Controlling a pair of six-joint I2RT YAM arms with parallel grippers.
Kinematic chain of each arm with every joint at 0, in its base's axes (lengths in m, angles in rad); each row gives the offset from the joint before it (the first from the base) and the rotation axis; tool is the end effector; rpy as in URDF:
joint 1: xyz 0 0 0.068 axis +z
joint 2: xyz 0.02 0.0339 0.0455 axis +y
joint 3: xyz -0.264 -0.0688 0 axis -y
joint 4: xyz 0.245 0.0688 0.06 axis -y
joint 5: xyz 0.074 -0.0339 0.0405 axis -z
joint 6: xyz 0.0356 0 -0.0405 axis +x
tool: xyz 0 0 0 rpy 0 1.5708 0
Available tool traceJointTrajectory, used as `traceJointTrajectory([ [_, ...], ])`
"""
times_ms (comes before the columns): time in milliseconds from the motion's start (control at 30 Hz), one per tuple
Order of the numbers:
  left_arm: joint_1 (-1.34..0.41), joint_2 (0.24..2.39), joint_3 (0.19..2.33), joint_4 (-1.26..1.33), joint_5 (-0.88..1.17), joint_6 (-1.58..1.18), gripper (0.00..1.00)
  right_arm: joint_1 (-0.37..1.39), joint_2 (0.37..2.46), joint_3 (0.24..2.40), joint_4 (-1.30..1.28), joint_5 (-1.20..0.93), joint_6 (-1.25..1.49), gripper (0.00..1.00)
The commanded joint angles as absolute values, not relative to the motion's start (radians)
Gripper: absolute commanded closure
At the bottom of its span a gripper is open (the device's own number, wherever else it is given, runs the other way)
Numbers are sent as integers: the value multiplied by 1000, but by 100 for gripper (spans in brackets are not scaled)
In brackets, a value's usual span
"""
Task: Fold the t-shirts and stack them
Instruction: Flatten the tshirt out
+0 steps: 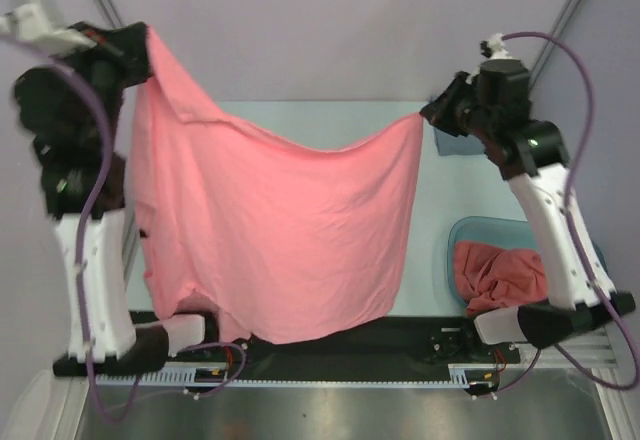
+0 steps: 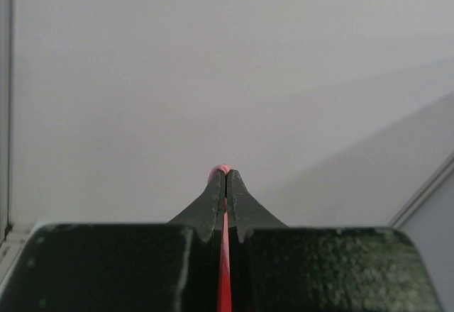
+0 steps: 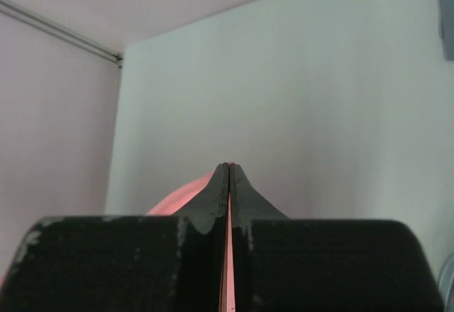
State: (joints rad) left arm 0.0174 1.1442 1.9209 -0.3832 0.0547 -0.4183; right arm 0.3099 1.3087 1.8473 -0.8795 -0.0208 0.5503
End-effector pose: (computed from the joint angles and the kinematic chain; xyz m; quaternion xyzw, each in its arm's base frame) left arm 0.1446 0.0006 0.6104 -0.0978 0.5468 -0.1804 0.8117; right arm 0.2230 0.0722 0.5090 0.0920 0.8116 0.2483 0.5208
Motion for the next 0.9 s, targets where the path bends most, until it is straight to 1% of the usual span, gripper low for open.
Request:
traceJointTrajectory([
  [0,18,1354,1810,-318,98,-387,100,301,1437,1745,-668,57,540,100],
  [67,24,1445,1764,-270,100,-393,100,276,1512,1707,-597,54,543,100],
  [100,26,1536,1752,-249,104,-396,100,273,1588,1688,-539,60,535,100],
  [133,26,1580,1724,-203,100,-397,100,270,1635,1681,-508,73,529,100],
  [167,28,1623,1712,-175,107,-396,100,259,1679,1686,-485,77,526,100],
  [200,32,1722,1706,-155,112,-397,100,258,1715,1687,-429,78,516,100],
  [233,32,1767,1712,-120,120,-394,100,256,1797,1700,-402,84,490,100],
  [267,35,1820,1720,-100,127,-390,100,253,1836,1710,-378,97,477,100],
  [300,38,1865,1732,-83,135,-390,100,239,1886,1738,-367,95,473,100],
  [333,41,1966,1782,-74,153,-388,100,233,1969,1796,-370,92,466,100],
  [400,44,2052,1851,-75,160,-382,100,215,2051,1850,-359,89,462,100],
  [433,48,2130,1924,-81,173,-385,100,210,2083,1877,-359,68,465,100],
  [467,51,2163,1962,-83,185,-387,100,207,2151,1938,-359,66,457,100],
  [533,54,2241,2049,-81,201,-406,100,203,2216,2003,-371,57,445,100],
  [633,60,2293,2141,-95,207,-420,100,192,2319,2126,-397,49,437,100],
  [700,61,2307,2151,-91,190,-422,100,186,2379,2213,-426,43,436,100],
  [867,83,2315,2148,-61,206,-449,99,173,2428,2272,-420,26,434,100],
])
